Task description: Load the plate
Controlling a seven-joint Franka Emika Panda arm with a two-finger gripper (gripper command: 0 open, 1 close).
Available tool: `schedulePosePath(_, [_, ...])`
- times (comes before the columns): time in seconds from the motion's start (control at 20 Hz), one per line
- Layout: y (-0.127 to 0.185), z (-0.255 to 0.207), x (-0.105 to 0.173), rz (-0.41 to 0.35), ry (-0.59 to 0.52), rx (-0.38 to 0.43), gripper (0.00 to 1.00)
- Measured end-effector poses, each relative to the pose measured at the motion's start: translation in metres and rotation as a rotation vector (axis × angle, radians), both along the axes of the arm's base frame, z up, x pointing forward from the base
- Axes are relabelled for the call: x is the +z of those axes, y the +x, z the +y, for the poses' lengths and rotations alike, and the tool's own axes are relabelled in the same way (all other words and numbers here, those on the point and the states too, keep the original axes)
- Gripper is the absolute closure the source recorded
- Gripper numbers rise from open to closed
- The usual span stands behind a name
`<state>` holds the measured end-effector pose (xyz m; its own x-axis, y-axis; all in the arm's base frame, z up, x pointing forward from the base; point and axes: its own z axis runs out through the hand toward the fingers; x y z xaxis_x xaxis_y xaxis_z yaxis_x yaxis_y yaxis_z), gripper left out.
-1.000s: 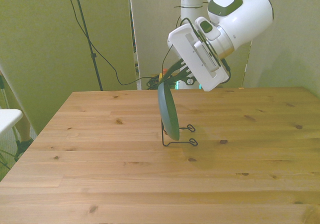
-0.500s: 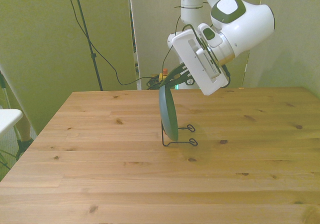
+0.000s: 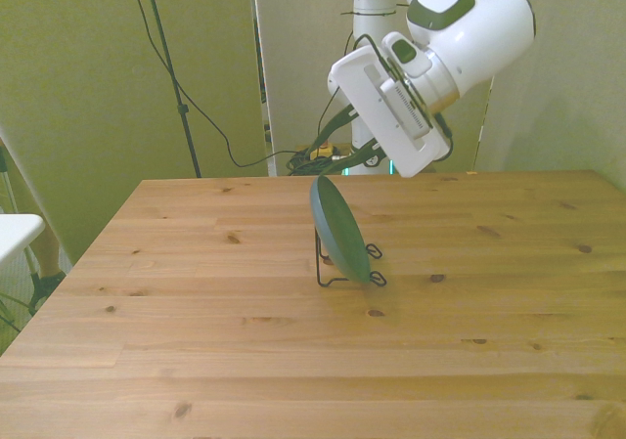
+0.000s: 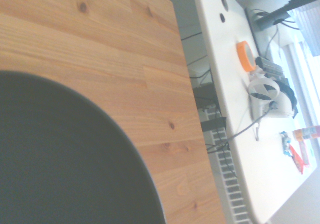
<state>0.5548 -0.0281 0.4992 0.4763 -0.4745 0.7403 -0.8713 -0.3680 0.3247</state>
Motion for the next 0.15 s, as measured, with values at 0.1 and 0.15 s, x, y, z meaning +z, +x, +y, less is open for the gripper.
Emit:
schedulePosePath(0.1, [-0.014,0.006,0.031,-0.039,0.100,0.027,0.00])
schedulePosePath(0.15, [-0.024,0.008,0.046,-0.043,0.149,0.048,0.00])
